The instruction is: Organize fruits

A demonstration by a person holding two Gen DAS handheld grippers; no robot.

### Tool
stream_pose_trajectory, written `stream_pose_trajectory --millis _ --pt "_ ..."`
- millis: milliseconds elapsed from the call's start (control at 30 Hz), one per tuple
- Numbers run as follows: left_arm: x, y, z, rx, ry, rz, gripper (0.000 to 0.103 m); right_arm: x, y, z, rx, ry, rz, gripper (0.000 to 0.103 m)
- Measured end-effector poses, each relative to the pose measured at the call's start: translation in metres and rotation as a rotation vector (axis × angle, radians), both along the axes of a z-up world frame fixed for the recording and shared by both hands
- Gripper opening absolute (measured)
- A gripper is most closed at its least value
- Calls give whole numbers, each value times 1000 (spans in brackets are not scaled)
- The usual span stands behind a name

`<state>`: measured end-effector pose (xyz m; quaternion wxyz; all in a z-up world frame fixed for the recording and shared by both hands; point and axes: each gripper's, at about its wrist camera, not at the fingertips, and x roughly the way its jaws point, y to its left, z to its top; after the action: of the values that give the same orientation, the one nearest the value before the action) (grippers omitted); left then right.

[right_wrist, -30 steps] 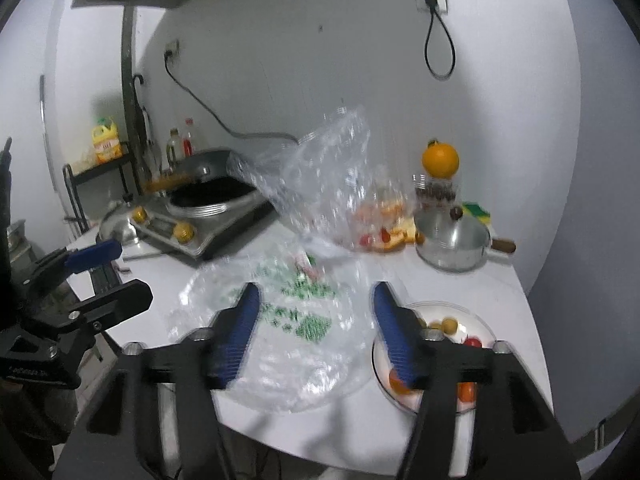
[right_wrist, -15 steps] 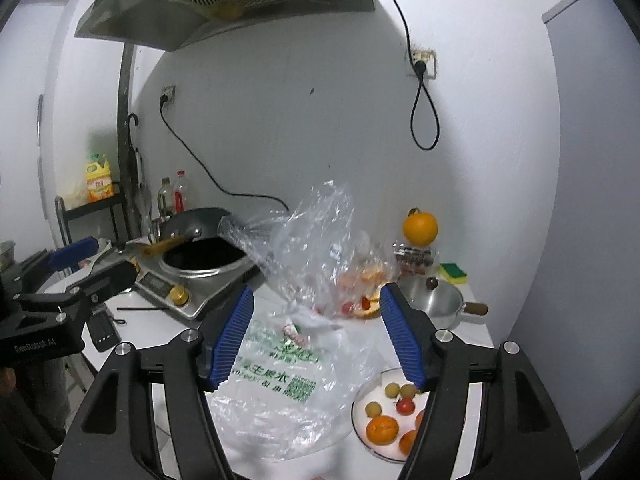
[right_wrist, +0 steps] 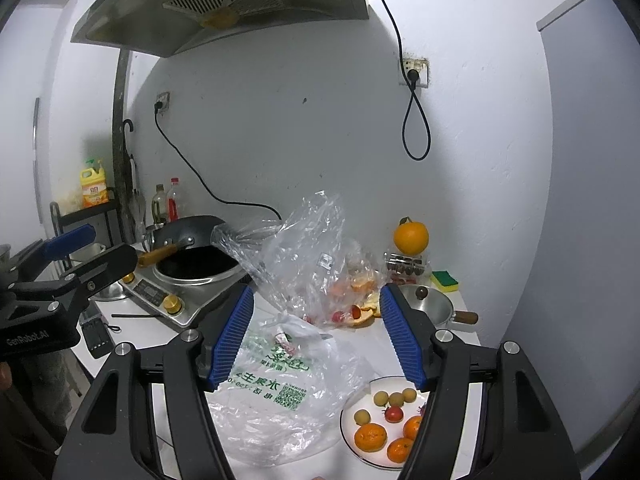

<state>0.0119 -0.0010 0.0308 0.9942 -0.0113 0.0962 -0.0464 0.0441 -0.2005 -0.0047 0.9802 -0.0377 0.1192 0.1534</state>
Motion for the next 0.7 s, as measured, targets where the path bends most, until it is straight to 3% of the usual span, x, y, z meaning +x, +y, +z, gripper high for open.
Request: stream_pose_trajectory --millis 700 --pt "9 -7 -5 2 27 -17 100 6 3 -5 -1 19 3 69"
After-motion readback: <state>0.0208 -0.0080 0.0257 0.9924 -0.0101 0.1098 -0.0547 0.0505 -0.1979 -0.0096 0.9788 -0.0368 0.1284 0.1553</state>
